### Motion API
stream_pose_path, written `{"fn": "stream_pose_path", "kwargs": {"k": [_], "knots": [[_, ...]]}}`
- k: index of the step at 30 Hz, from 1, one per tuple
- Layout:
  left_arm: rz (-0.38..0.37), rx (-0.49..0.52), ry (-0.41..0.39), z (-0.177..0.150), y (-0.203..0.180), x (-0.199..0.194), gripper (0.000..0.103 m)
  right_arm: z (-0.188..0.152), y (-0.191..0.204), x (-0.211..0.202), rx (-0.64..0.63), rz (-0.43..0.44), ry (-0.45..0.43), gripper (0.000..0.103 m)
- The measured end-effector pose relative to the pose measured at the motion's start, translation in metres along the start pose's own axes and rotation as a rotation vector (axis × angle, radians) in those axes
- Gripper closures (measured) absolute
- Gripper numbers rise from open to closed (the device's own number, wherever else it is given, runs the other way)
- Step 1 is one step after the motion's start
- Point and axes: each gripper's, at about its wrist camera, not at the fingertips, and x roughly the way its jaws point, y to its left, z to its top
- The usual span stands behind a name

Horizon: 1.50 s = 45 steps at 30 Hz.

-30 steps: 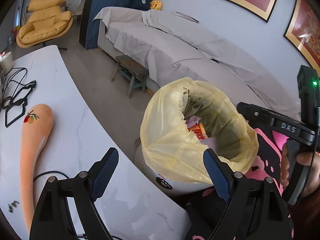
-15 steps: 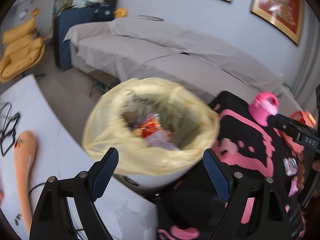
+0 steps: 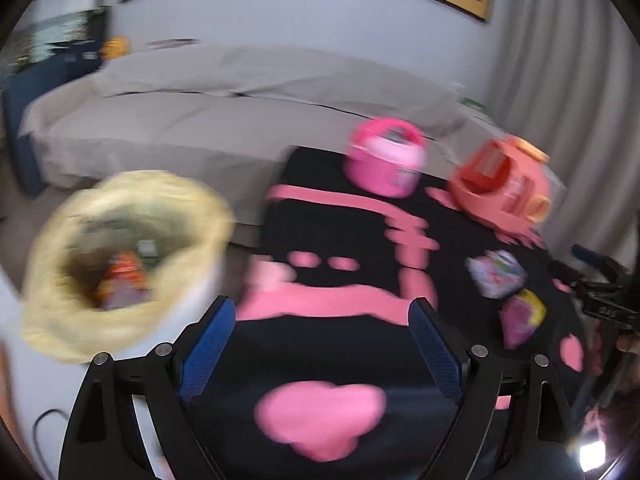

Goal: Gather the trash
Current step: 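Move both open grippers back over the table toward the remaining wrappers, then grasp the white Kleenex tissue pack with the left gripper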

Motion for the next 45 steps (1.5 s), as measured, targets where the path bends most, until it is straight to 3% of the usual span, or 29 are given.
{"fn": "stream_pose_path", "kwargs": {"k": [7, 12, 19, 23, 27, 30, 33, 37, 39, 43, 45], "knots": [[-0.176, 0.144, 0.125, -0.010, -0.077, 0.056, 0.015, -0.049, -0.056, -0.008, 0.079, -0.094, 0.049, 0.003], [-0.210, 0.182, 0.150, -0.013, -0.111, 0.078, 0.015, -0.075, -0.081, -0.010, 0.138, -0.109, 0.068, 0.003], [-0.396, 0.360, 0.176, 0.025, -0.166, 0.124, 0.015, -0.089, -0.100, -0.018, 0.209, -0.064, 0.075, 0.003], [-0.419, 0.445, 0.255, 0.039, -0.193, 0.162, 0.015, -0.095, -0.106, -0.020, 0.220, -0.051, 0.077, 0.003], [-0.382, 0.515, 0.337, 0.038, -0.212, 0.198, 0.015, -0.103, -0.110, -0.014, 0.236, -0.031, 0.109, 0.003], [-0.376, 0.589, 0.365, 0.029, -0.221, 0.207, 0.016, -0.107, -0.111, -0.012, 0.230, -0.041, 0.120, 0.003], [-0.378, 0.673, 0.327, 0.018, -0.230, 0.200, 0.023, -0.108, -0.111, -0.009, 0.224, -0.053, 0.127, 0.003], [-0.337, 0.636, 0.292, 0.013, -0.227, 0.193, 0.039, -0.107, -0.107, -0.005, 0.230, -0.036, 0.134, 0.003], [-0.325, 0.586, 0.288, 0.012, -0.219, 0.187, 0.055, -0.106, -0.102, -0.005, 0.226, -0.022, 0.134, 0.003], [-0.325, 0.415, 0.299, 0.015, -0.192, 0.171, 0.065, -0.101, -0.089, -0.007, 0.204, -0.007, 0.123, 0.003], [-0.255, 0.327, 0.294, 0.013, -0.171, 0.157, 0.065, -0.098, -0.084, -0.007, 0.203, 0.009, 0.121, 0.003]]}}
